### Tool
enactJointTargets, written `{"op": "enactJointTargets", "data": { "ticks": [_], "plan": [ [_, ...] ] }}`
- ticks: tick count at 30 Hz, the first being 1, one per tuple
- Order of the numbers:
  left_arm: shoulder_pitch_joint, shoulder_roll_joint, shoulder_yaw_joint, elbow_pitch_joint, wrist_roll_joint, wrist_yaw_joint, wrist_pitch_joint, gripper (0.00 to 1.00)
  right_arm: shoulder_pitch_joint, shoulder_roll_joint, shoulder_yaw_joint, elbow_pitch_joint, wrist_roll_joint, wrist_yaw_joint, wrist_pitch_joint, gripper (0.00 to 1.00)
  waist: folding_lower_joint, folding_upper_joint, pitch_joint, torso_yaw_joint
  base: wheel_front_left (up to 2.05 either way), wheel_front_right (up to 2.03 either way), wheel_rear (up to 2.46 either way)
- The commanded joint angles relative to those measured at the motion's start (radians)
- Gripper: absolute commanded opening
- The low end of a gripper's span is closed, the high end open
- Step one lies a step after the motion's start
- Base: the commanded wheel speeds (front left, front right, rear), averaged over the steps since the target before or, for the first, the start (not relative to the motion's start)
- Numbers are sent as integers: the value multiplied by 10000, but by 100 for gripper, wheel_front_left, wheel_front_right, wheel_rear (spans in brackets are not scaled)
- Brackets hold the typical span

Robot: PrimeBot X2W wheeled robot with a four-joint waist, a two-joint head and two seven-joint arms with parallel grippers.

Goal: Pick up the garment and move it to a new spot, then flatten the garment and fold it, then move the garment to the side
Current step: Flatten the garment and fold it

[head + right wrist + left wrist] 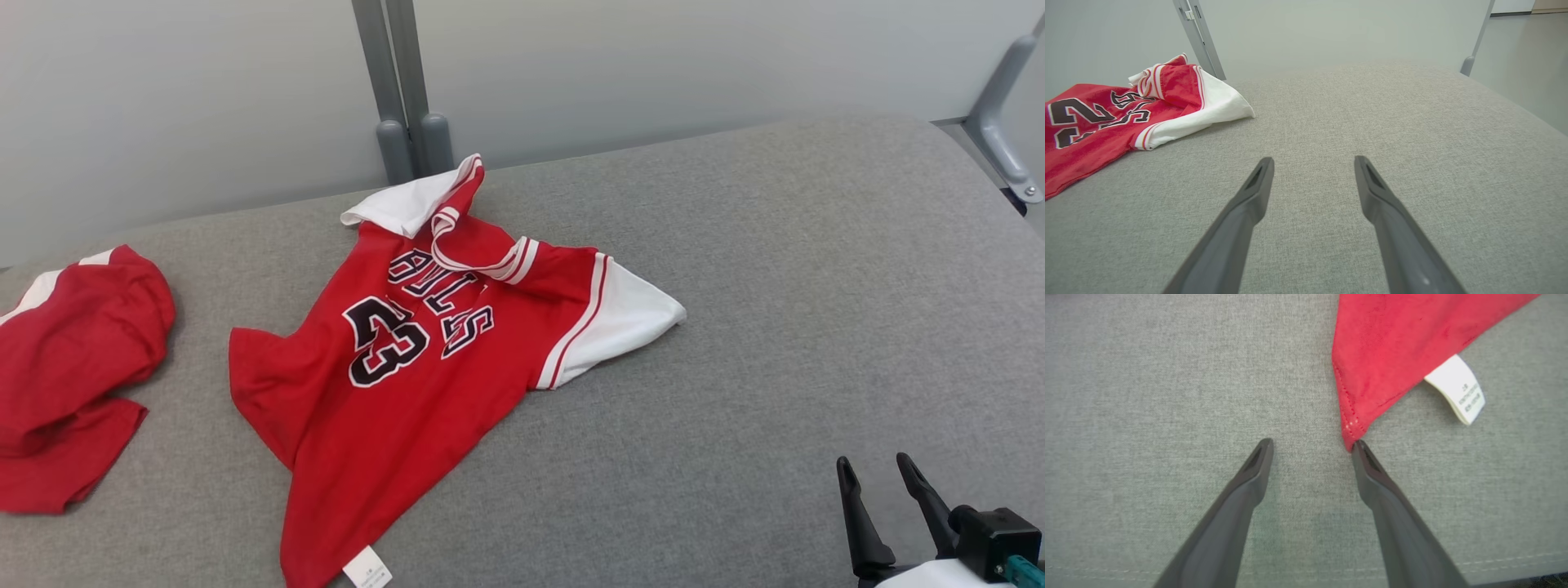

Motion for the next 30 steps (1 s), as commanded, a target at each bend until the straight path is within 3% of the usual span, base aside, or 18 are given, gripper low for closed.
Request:
{"op": "enactJointTargets", "data": {
  "ticks": [1, 4, 8, 10, 15, 19, 28, 29, 30],
  "plan": [
    [27, 63, 159, -544, 47, 166, -148, 100, -65, -22, -16, -23, -10, 1, -34, 100, 0, 0, -26, -203, 0, 0, 0],
    [-474, -2, -2, -1926, 399, 227, -240, 100, -8, -42, -18, -50, 8, 1, -34, 100, 0, 0, -7, -312, 0, 0, 0],
    [-1986, -337, -1018, -2613, 1157, -325, 355, 100, -268, -73, 177, -24, 36, 1, -34, 100, 0, 0, 268, -680, 0, 0, 0],
    [-3121, -834, -1523, -2333, 1362, -717, 693, 100, -595, -51, 276, -61, 73, 1, -34, 100, 0, 0, 593, -954, 0, 0, 0],
    [-5556, -1993, -2422, -387, 1865, -1600, 1205, 100, -1247, 25, 538, 18, 197, -1, -34, 100, 0, 0, 1259, -1839, 0, 0, 0],
    [-6918, -2593, -2758, 1635, 2086, -2103, 1424, 100, -1564, 161, 585, 91, 273, 1, -34, 100, 0, 0, 1649, -2499, 0, 0, 0],
    [-9019, -2944, -3072, 5530, 2550, -2632, 977, 100, -1981, 474, 641, 193, 394, 1, -34, 100, 0, 0, 2440, -3519, 0, 0, 0],
    [-9166, -2967, -3156, 5967, 2598, -2736, 1006, 52, -1983, 501, 621, 204, 401, -1, -34, 100, 0, 0, 2462, -3555, 0, 0, 0],
    [-9271, -3000, -3197, 6245, 2601, -2828, 1010, 25, -1980, 517, 612, 214, 406, 1, -34, 100, 0, 0, 2466, -3579, 0, 0, 0]
  ]
}}
